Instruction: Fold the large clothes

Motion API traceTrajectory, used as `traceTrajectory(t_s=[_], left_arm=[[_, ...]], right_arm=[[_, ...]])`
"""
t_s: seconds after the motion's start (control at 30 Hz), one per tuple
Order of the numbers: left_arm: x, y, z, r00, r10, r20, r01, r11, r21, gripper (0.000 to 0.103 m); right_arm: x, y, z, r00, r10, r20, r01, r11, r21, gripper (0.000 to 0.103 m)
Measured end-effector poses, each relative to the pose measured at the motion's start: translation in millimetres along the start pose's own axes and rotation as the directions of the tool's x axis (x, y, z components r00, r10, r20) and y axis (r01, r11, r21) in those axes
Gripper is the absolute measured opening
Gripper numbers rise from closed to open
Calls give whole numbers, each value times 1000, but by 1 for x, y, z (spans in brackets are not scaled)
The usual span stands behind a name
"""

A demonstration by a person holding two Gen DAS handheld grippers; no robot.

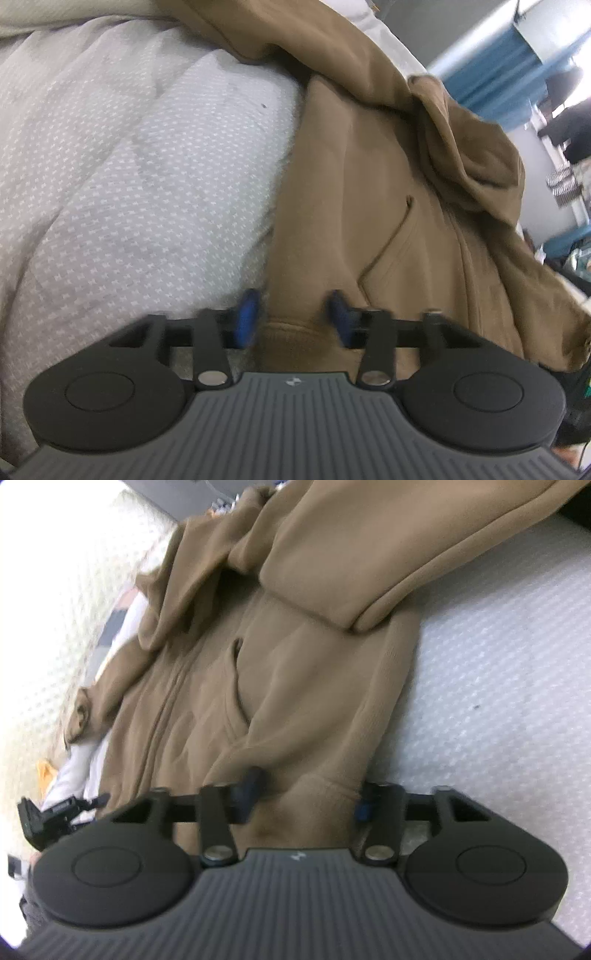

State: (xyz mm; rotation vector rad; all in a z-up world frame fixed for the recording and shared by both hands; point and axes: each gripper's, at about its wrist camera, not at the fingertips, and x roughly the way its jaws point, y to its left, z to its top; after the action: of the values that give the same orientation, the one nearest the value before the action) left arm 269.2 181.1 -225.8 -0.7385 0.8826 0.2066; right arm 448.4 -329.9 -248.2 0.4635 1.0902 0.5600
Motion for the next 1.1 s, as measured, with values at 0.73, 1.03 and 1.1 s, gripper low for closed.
traceTrajectory(t_s=[0.73, 1.03, 1.1], left_arm=[[-135, 45, 51, 996, -64, 69, 66, 997, -27, 15], [-129, 33, 37, 999, -26, -24, 28, 996, 79, 40], [-141, 29, 33, 1000, -24, 5, 23, 994, 104, 44]], right_arm=[[-102, 170, -51, 996, -58, -75, 22, 911, -411, 15], [-88, 170, -61, 976, -175, -128, 124, 935, -332, 23], [-97, 168, -59, 978, -166, -123, 125, 949, -291, 25]])
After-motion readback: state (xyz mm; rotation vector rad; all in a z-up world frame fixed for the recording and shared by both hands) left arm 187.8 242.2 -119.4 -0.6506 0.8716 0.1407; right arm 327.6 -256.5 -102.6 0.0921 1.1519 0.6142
